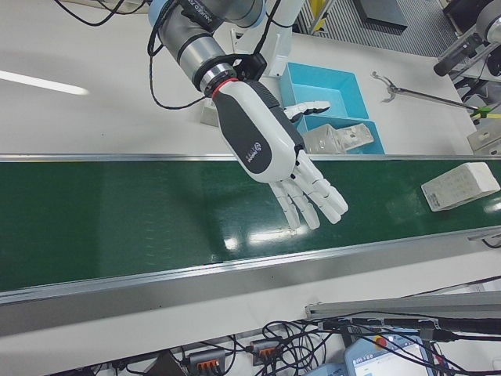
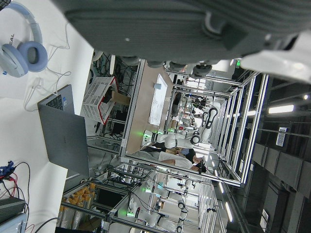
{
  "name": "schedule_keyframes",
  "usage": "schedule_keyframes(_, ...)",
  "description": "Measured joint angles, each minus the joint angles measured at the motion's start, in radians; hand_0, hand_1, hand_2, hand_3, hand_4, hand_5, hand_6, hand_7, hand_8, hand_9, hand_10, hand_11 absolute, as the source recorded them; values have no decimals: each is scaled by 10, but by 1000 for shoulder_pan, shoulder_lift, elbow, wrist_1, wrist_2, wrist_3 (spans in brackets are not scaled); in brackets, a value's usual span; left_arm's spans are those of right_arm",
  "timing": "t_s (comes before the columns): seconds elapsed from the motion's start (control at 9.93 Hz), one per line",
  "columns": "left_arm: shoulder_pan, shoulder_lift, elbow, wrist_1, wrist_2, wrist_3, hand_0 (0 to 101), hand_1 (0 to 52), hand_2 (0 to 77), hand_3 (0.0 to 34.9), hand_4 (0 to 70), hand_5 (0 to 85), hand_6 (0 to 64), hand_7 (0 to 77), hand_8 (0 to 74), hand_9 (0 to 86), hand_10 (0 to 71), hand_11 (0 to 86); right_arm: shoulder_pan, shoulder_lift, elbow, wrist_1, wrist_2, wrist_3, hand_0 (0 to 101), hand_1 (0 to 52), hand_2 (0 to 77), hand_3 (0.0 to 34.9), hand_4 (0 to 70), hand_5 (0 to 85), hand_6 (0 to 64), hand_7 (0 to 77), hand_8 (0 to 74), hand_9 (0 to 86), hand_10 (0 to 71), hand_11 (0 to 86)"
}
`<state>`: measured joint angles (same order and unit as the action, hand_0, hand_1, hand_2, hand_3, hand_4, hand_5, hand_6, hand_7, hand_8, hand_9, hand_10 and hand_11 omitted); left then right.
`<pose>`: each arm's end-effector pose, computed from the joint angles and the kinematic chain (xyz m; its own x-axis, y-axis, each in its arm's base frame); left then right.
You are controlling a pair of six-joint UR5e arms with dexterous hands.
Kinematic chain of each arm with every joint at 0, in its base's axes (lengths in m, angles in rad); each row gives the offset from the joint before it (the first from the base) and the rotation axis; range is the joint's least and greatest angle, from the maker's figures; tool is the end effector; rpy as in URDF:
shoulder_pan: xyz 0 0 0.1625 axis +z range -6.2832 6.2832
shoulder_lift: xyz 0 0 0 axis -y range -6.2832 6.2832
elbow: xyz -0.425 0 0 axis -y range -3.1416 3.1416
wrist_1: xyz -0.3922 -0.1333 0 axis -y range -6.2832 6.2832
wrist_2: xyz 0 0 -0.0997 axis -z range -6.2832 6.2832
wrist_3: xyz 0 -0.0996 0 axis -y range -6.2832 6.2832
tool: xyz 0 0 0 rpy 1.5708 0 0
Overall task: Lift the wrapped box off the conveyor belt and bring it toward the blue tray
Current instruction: 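Position the open right hand just above the belt, fingers spread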
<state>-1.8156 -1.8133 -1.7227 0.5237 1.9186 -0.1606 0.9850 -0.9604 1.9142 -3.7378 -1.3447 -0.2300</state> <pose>-0.2283 -0.5038 0.5353 -0.9762 -0.0788 0.2020 -0.1898 -0.1395 -0.9719 -0.2000 -0.5830 0.2503 -0.9478 0.2877 0.1372 -0.0232 0.3669 -0.9300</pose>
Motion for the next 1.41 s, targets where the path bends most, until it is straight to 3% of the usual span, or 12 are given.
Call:
schedule_keyframes(0.2, 0, 0, 0, 0, 0, 0, 0, 0, 11, 0, 0, 11, 0, 0, 0, 0, 0, 0, 1, -2, 1, 2, -1, 1, 469, 142, 131, 107, 0, 44, 0, 5, 0, 11, 0, 5)
schedule_keyframes(1.11, 0, 0, 0, 0, 0, 0, 0, 0, 11, 0, 0, 11, 0, 0, 0, 0, 5, 0, -7, -13, 0, 2, 0, -1, 468, 136, 131, 104, 0, 49, 0, 5, 5, 11, 0, 5)
schedule_keyframes(1.41, 0, 0, 0, 0, 0, 0, 0, 0, 11, 0, 0, 11, 0, 0, 0, 0, 0, 0, -40, -14, -2, -1, 1, -35, 468, 136, 142, 104, 0, 55, 0, 5, 11, 11, 0, 5)
